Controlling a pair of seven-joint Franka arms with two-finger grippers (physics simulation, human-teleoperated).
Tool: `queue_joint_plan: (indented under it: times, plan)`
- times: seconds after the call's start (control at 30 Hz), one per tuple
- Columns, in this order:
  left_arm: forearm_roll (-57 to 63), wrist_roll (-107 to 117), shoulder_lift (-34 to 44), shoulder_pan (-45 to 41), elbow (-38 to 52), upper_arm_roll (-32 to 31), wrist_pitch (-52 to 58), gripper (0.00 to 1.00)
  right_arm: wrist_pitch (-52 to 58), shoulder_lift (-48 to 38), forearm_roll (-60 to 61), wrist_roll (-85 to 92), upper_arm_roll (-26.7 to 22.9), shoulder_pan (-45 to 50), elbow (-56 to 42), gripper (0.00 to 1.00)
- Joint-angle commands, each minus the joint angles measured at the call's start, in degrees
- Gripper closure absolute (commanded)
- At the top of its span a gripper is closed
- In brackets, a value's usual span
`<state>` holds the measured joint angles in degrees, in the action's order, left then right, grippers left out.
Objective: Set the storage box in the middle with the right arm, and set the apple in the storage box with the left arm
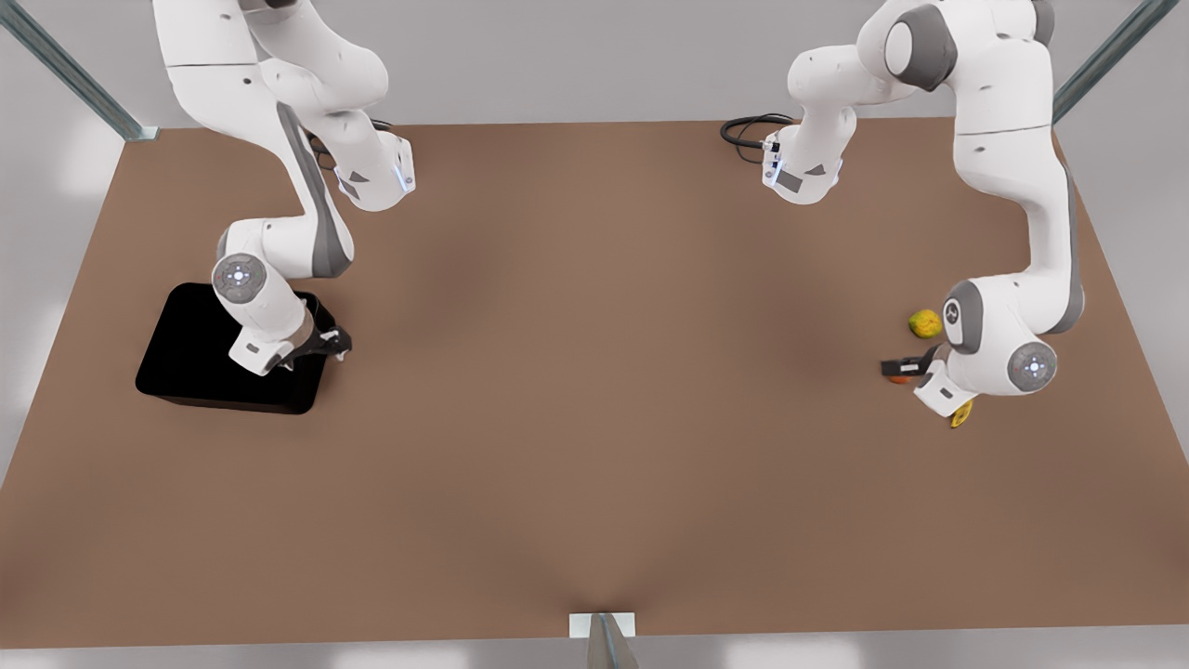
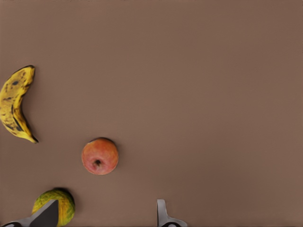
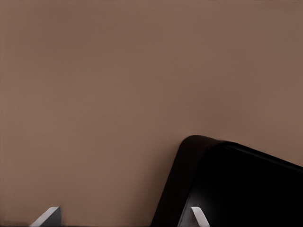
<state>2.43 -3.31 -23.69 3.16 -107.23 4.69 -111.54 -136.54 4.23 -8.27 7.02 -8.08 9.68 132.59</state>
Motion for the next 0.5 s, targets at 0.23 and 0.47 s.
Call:
queue_joint_plan:
  times: [0.23,0.47]
  plan:
    - [1.2,0.3,7.7,4.7,-11.6,-1.1,-15.4,0.0,0.0,2.7,0.0,3.1,-3.3,-2.3,2.9,0.0]
    - [1.3,-0.1,3.9,6.3,-17.1,-2.1,-24.0,0.0,-0.3,7.6,0.2,3.1,-4.4,-2.3,2.4,0.0]
